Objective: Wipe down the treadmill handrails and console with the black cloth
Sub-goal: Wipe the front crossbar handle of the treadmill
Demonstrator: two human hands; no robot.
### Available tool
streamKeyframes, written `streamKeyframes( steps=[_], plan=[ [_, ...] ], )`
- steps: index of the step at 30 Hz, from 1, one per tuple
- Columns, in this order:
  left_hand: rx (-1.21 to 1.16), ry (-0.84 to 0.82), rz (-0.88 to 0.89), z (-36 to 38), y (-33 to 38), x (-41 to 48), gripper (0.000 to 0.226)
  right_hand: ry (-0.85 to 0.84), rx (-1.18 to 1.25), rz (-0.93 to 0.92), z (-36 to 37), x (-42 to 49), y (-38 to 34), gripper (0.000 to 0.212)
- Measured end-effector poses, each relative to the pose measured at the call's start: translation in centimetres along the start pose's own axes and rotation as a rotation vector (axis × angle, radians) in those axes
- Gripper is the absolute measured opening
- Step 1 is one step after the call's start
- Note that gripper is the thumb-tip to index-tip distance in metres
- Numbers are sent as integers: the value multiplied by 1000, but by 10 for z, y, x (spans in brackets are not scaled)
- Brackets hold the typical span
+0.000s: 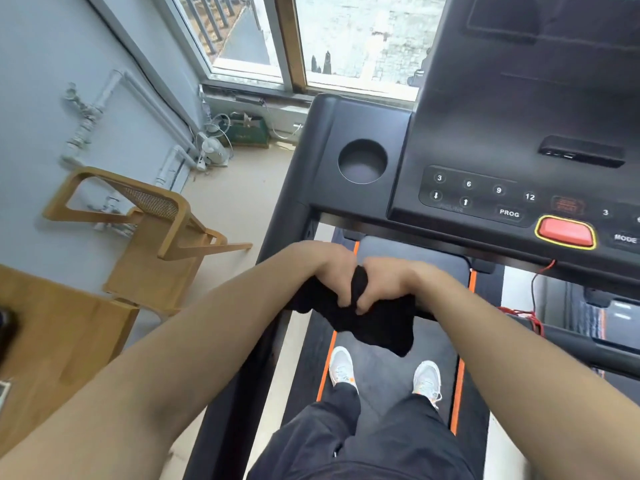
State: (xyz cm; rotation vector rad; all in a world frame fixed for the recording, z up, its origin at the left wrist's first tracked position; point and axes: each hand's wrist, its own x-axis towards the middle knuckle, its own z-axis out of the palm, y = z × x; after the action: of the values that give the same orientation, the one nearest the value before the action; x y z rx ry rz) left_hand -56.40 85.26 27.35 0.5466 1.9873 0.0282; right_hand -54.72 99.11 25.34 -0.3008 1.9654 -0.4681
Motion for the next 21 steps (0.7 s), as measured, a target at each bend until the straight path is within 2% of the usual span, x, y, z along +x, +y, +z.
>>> streamKeyframes(
  steps=[2,4,8,11,12,14,18,21],
  plan=[
    [-197,-187,-43,-11,1,2,17,-141,149,12,-8,7,3,36],
    [-177,-151,-55,-8,0,0,17,-146,126,29,-6,7,1,31],
    [185,354,-59,27,3,-8,21,205,-154,38,13,-12,-11,22],
    [253,701,-76,53,3,-4,14,689,-440,67,51,-18,-8,12],
    [281,836,-66,59,3,-6,11,827,-517,54,65,-16,-5,16],
    [310,1029,-42,74,5,-5,26,982,-567,16,81,-11,1,29],
    [188,1261,-53,94,13,-6,22,1023,-542,-10,87,-18,0,35],
    [9,1382,4,113,18,-9,16,965,-421,-113,89,-33,5,58]
  ],
)
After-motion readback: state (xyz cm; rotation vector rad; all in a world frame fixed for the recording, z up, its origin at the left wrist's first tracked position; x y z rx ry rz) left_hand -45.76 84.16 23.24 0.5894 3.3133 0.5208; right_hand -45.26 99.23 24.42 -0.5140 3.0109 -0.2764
